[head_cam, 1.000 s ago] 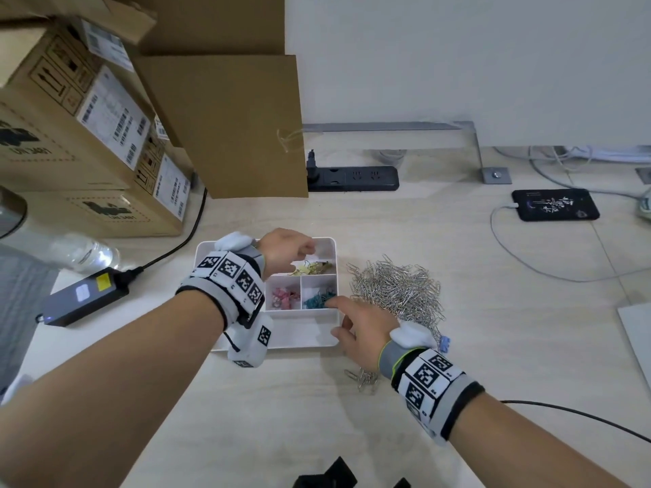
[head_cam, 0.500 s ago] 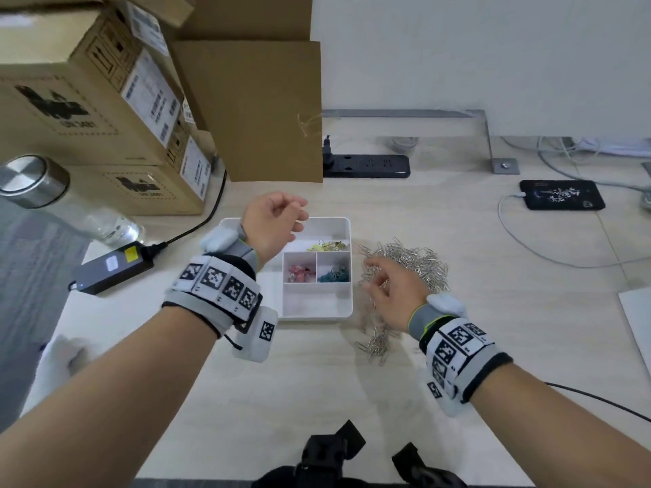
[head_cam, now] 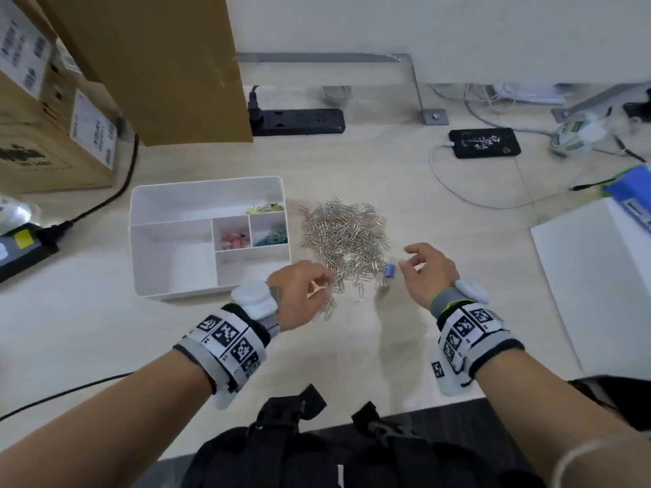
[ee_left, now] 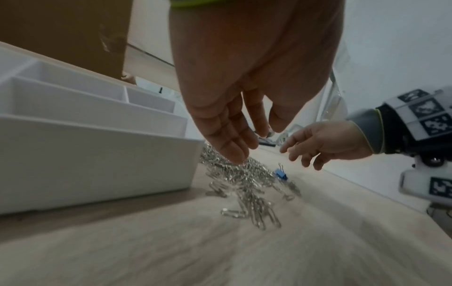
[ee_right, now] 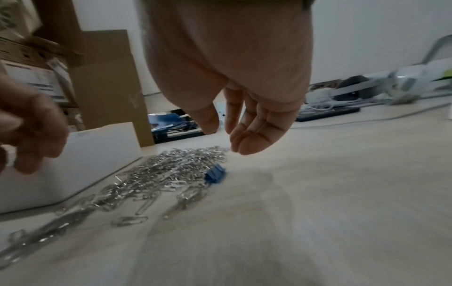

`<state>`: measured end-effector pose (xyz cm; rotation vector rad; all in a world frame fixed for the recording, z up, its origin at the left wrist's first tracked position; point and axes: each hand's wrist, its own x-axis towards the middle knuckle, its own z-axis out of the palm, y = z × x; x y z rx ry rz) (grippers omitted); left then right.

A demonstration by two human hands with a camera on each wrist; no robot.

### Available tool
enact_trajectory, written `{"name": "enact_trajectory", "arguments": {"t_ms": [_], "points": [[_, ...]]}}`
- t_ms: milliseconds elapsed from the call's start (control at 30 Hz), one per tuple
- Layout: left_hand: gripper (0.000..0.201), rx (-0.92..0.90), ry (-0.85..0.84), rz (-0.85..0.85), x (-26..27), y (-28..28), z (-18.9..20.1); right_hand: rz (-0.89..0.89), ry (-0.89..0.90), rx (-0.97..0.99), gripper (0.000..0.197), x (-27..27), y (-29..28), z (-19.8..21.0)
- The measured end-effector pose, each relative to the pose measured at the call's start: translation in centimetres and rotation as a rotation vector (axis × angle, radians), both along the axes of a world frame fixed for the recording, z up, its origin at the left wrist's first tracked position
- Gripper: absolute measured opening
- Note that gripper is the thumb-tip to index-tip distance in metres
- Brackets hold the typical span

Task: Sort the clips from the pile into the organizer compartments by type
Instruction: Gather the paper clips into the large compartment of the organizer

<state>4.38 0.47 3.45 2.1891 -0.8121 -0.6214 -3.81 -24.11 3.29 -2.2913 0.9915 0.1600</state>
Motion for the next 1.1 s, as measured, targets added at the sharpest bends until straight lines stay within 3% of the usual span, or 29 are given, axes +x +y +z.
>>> {"name": "enact_trajectory", "arguments": {"t_ms": [133, 267, 367, 667, 800, 900, 1000, 1100], "points": [[0.02, 0.107, -0.011, -0.095, -0.4, -0.3, -1.2, 0.006, 0.088, 0.032, 0.027, -0.8, -0.4, -1.1], [0.039, 0.172, -0.017, -0.114, -1.1, -0.6, -1.9, 0.068, 0.139, 0.04, 0.031, 0.0, 0.4, -2.0], [0.038, 0.202, -0.029, -0.144, -1.6, -0.4, -2.6, 0.101, 0.166, 0.01, 0.034, 0.8, 0.7, -2.4], [0.04, 0.144, -0.041, -0.099, -2.2, 0.3, -3.7, 0.048, 0.149, -0.024, 0.013, 1.7, 0.4, -1.8], [0.037, 0.023, -0.015, 0.013, -1.9, 0.3, -3.1, 0.001, -0.004, 0.117, 0.011, 2.1, 1.1, -0.4], [0.039, -0.044, 0.101, 0.137, -1.3, -0.1, -2.1, 0.04, -0.133, 0.36, 0.009, 2.6, 3.1, 0.8], [0.047, -0.107, 0.163, 0.221, -0.4, -0.3, -0.7, 0.141, -0.155, 0.589, 0.004, 3.4, 6.1, 2.5], [0.044, -0.142, 0.166, 0.267, 0.2, 0.3, 0.5, 0.231, -0.15, 0.701, 0.011, 4.2, 8.6, 3.1]]}}
